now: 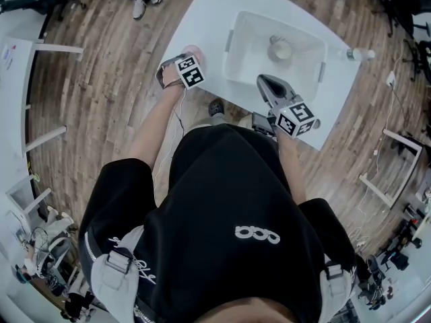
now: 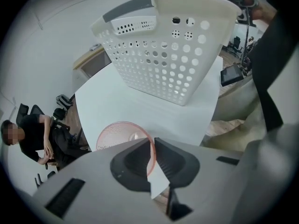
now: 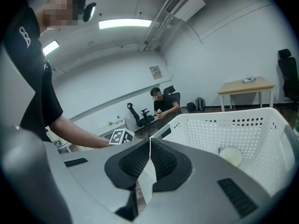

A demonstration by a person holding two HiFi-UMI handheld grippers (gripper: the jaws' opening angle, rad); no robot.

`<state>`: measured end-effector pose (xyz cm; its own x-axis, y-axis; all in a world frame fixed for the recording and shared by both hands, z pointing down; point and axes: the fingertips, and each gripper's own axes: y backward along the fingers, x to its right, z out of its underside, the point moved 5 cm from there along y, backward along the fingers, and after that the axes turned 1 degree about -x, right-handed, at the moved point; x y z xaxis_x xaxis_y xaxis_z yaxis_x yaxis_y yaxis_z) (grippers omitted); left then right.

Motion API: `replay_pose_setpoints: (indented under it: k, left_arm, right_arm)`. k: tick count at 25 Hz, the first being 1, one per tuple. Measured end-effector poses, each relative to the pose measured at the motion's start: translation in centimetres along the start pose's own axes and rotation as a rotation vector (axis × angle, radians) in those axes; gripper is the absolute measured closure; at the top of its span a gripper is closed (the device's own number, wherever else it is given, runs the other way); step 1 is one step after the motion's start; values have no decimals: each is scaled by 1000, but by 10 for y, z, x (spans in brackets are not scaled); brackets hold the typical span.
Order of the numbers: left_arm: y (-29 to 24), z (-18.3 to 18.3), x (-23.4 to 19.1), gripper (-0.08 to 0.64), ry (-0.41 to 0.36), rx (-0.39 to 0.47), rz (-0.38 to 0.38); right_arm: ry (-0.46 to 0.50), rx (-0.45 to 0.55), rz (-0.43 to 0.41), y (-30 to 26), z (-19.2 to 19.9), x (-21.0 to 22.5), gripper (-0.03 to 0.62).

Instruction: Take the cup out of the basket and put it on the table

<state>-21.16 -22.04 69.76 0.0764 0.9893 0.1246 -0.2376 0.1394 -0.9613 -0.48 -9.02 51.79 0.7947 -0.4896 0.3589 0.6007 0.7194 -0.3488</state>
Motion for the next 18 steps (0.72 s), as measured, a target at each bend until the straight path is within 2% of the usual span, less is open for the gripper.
replay_pose_setpoints:
  k: [8, 18]
  left_arm:
    - [-1, -5, -1, 533, -47, -21, -20]
    - [11, -10, -2, 529, -5, 6, -40]
  right_arm:
    - [-3, 4, 4, 4, -1, 0, 566]
    - [-4, 3, -8, 13, 1, 6, 566]
